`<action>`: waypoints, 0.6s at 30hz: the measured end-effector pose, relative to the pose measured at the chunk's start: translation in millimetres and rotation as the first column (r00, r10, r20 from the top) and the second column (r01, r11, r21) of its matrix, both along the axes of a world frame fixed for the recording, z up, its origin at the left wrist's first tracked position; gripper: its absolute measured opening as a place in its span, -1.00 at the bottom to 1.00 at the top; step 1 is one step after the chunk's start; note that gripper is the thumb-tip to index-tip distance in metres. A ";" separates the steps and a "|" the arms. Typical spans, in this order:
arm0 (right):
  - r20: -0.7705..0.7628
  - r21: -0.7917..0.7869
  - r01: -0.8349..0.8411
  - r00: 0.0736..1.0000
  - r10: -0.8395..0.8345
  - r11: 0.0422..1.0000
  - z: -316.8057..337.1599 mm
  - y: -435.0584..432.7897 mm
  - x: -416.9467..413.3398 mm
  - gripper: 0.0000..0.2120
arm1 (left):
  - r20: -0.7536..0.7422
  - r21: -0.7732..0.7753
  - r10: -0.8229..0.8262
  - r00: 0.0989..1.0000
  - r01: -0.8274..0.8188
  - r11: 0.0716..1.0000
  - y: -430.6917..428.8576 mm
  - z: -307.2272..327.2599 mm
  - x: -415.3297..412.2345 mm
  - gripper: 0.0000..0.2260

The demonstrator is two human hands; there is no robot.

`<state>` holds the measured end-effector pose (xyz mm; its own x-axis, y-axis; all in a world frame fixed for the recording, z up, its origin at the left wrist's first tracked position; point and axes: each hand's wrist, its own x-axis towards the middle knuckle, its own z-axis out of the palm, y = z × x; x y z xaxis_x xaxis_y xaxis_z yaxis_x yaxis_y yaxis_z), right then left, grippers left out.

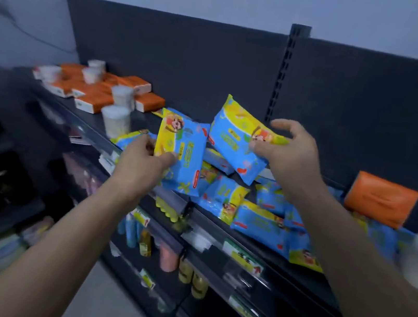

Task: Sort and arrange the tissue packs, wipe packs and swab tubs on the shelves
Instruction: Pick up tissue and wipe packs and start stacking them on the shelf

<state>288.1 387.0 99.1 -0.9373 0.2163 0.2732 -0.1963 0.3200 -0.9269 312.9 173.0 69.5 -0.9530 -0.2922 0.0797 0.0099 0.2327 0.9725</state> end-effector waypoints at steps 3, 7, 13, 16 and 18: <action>0.069 -0.142 -0.059 0.995 0.070 0.988 1.4 -38.3 -23.8 -0.82 | 0.011 0.046 0.064 0.998 -0.065 0.997 -36.8 -4.7 -9.6 -0.82; 0.212 -0.456 -0.056 0.963 0.169 0.888 1.3 -85.5 -63.9 -0.82 | -0.006 0.089 0.115 0.993 -0.114 0.989 -80.2 -5.4 -32.7 -0.71; 0.319 -0.453 -0.084 0.914 0.250 0.888 -15.7 -139.9 -140.8 -0.87 | -0.020 0.115 0.106 0.994 -0.103 0.988 -133.3 -11.8 -89.8 -0.57; 0.362 -0.555 -0.112 0.859 0.361 0.824 -21.0 -159.3 -178.4 -0.89 | -0.058 0.123 0.087 0.995 -0.079 0.989 -151.3 -7.0 -120.5 -0.40; 0.387 -0.584 -0.142 0.816 0.428 0.799 -21.7 -171.6 -199.6 -0.86 | -0.085 0.118 0.065 0.994 -0.055 0.992 -163.1 -5.7 -139.6 -0.20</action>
